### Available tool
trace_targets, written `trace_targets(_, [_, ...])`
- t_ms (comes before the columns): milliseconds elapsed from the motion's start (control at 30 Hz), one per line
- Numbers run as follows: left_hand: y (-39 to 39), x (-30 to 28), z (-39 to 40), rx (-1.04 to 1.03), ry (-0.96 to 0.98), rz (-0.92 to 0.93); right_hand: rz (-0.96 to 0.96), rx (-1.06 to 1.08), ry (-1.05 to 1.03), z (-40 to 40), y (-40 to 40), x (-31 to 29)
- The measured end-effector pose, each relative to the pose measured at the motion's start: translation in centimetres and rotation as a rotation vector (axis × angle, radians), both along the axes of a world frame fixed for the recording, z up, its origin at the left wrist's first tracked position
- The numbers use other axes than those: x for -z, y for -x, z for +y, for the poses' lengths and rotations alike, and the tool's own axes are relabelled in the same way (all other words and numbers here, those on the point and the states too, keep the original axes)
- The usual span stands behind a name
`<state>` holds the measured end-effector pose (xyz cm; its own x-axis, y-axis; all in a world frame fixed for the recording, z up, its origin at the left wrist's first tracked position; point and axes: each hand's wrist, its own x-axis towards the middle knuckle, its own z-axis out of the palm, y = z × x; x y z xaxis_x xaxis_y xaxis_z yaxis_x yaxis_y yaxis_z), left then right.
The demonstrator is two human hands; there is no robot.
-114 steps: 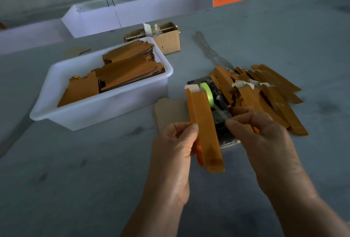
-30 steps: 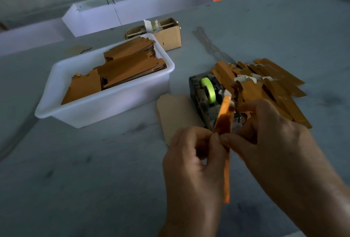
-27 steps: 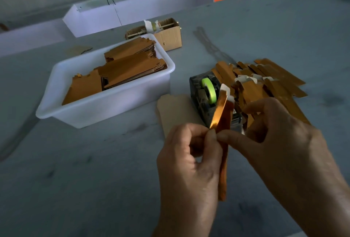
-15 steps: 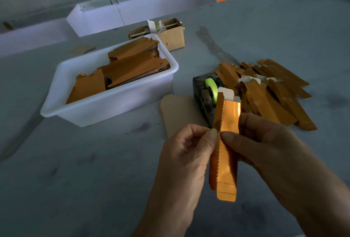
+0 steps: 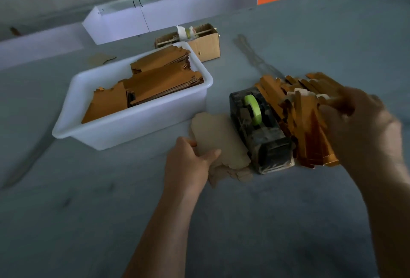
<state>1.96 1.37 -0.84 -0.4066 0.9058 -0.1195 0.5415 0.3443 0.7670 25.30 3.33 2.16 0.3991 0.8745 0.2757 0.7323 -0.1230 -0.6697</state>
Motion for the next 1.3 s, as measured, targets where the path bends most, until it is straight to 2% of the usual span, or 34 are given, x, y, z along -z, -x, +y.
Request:
trace_targets(233, [1.7,0.1,0.4,-0.077,0.026,-0.261,0.123,-0.112,-0.122,-3.3,1.2,0.7])
trace_targets(533, [2.4,-1.5,-1.3,-0.032,-0.105,-0.355,0.16,-0.196,-0.189,-5.4,3.1,-0.4])
trace_targets(633, [2.4,-2.5,-2.3,0.031,-0.102,-0.479,0.274,-0.27,-0.158,-6.4,4.0,-0.6])
trace_targets(767, [2.2,-3.9,-3.8,0.108,-0.072,-0.782,0.392,-0.395,-0.042,-7.3,5.7,-1.3])
trace_targets(833, [1.8,-4.4,-4.6,0.165,-0.04,-0.856,0.446,-0.468,0.03,-7.5,6.4,-1.3])
trace_targets(967, [1.2,-4.7,-5.7,0.273,-0.029,-0.878,0.719,-0.496,0.174,-7.5,7.1,-0.6])
trace_targets(1067, [0.6,-4.5,-5.9,0.274,-0.045,-0.797,0.918,-0.508,0.264,-7.5,7.1,-0.1])
trace_targets(1167, [-0.2,-4.2,-5.8,0.204,-0.073,-0.677,0.927,-0.522,0.265,-7.5,7.0,0.2])
trace_targets(1300, [-1.0,-4.0,-5.8,0.154,-0.073,-0.679,0.932,-0.516,0.25,-7.4,6.9,0.3])
